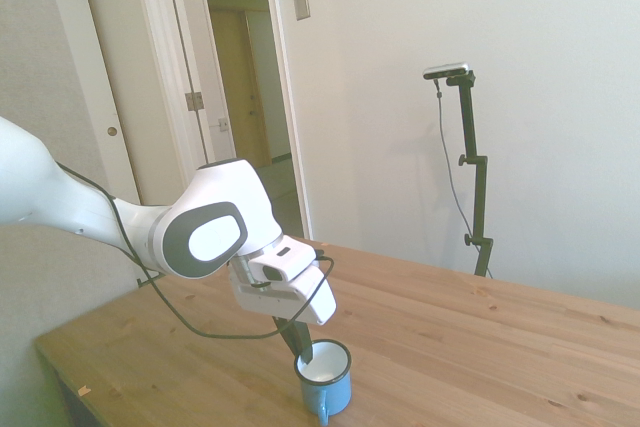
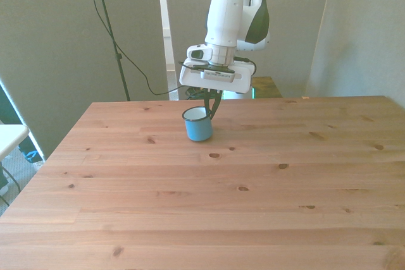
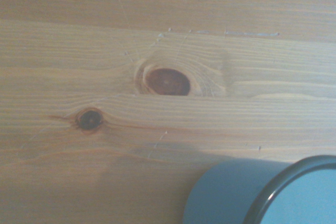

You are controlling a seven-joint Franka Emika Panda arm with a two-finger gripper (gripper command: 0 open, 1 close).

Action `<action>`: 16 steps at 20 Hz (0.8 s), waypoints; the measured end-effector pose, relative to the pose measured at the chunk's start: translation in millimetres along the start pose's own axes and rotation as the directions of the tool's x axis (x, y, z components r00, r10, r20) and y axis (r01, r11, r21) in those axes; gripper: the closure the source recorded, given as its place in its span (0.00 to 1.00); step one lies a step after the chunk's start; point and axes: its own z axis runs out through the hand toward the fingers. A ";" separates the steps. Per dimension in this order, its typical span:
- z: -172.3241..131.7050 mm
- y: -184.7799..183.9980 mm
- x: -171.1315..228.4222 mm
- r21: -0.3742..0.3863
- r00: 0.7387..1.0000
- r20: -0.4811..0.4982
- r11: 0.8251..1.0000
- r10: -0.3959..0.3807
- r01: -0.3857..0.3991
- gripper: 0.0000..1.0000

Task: Flip the mug upright

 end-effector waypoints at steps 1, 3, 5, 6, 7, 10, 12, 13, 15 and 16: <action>-0.2 0.6 0.6 0.000 1.000 0.000 1.000 0.003 -0.003 0.00; -0.7 1.9 2.2 0.001 1.000 -0.001 1.000 0.007 -0.007 0.00; -1.1 3.2 3.6 0.002 1.000 -0.002 1.000 0.011 -0.011 0.00; -1.3 3.8 4.4 0.002 1.000 -0.003 1.000 0.013 -0.013 0.00; -1.6 4.5 5.2 0.003 1.000 -0.004 1.000 0.015 -0.015 0.00; -2.8 7.0 8.3 0.004 1.000 -0.006 1.000 0.023 -0.023 0.00; -4.4 8.2 10.9 0.007 1.000 -0.010 1.000 0.028 -0.028 0.00; -4.7 9.1 11.8 0.007 0.999 -0.010 1.000 0.030 -0.030 0.00; -5.4 11.2 13.9 0.008 0.999 -0.012 0.999 0.036 -0.036 0.00; -6.7 12.4 15.7 0.009 0.999 -0.015 0.999 0.040 -0.040 0.00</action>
